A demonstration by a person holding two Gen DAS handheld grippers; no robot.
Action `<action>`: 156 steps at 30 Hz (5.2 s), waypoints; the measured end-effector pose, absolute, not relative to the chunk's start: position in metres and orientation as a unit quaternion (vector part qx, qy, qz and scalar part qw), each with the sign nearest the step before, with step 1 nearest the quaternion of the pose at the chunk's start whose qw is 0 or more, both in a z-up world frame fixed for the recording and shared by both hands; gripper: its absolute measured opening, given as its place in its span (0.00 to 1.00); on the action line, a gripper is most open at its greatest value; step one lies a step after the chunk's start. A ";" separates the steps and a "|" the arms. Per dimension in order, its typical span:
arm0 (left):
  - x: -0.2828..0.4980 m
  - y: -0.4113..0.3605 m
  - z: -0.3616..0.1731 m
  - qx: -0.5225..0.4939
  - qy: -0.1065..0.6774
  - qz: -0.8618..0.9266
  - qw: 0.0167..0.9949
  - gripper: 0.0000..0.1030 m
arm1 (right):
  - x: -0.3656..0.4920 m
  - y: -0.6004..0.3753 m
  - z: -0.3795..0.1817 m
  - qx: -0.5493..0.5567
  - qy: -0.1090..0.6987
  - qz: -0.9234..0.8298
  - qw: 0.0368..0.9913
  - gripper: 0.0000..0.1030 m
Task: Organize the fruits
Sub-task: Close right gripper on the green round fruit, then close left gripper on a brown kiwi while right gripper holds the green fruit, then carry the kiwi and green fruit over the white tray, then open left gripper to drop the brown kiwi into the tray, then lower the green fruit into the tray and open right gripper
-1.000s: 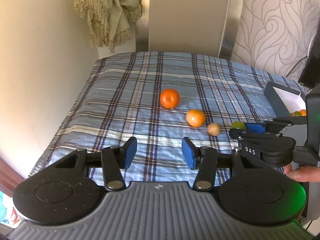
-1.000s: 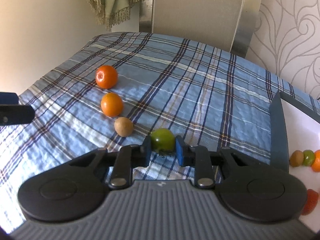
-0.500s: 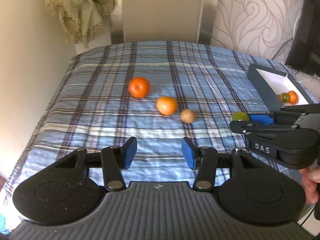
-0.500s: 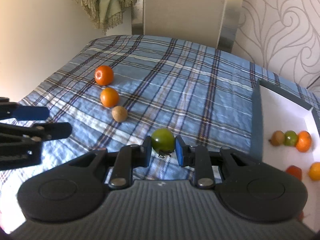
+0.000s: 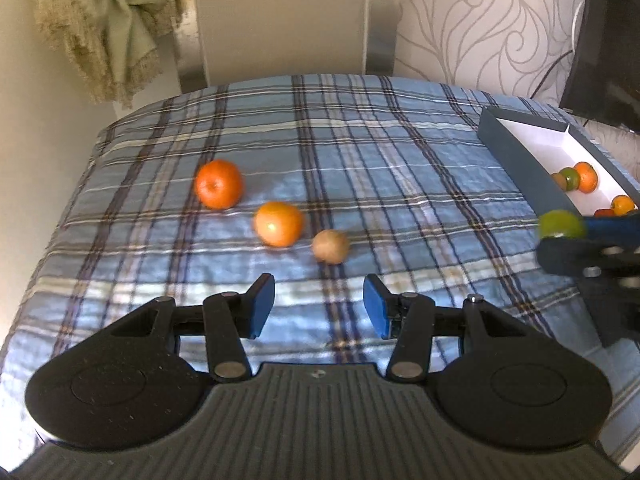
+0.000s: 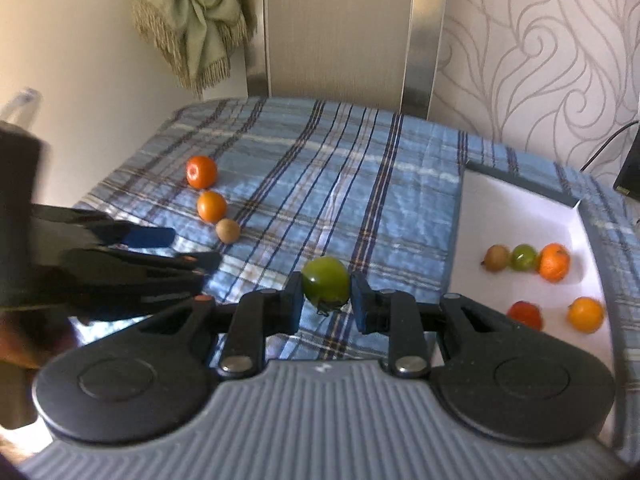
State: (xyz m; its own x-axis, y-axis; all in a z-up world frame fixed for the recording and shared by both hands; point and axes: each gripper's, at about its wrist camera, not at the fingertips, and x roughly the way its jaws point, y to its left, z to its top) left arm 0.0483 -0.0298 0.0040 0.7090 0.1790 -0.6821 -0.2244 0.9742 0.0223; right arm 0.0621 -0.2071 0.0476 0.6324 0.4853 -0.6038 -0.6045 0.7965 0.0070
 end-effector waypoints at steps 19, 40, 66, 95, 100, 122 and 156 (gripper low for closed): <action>0.083 -0.037 -0.003 -0.037 0.366 0.116 0.922 0.27 | 0.054 -0.250 0.074 -0.082 0.278 0.277 0.916 0.27; 0.107 -0.109 0.051 -0.001 0.326 0.052 0.944 0.27 | 0.043 -0.298 0.075 -0.052 0.277 0.241 0.929 0.27; 0.161 -0.208 0.051 0.024 0.329 -0.028 0.944 0.27 | 0.042 -0.355 0.074 -0.043 0.274 0.184 0.943 0.27; 0.208 -0.235 0.025 0.036 0.352 -0.045 0.934 0.27 | 0.043 -0.368 0.073 -0.051 0.280 0.152 0.946 0.27; 0.209 -0.235 0.026 0.039 0.354 -0.048 0.933 0.28 | 0.043 -0.368 0.072 -0.050 0.280 0.152 0.946 0.27; 0.177 -0.211 0.047 0.032 0.339 -0.036 0.940 0.45 | 0.059 -0.361 0.065 -0.031 0.283 0.159 0.945 0.27; 0.090 -0.161 0.069 0.002 0.326 -0.005 0.945 0.51 | 0.133 -0.332 0.032 -0.050 0.303 0.154 0.939 0.28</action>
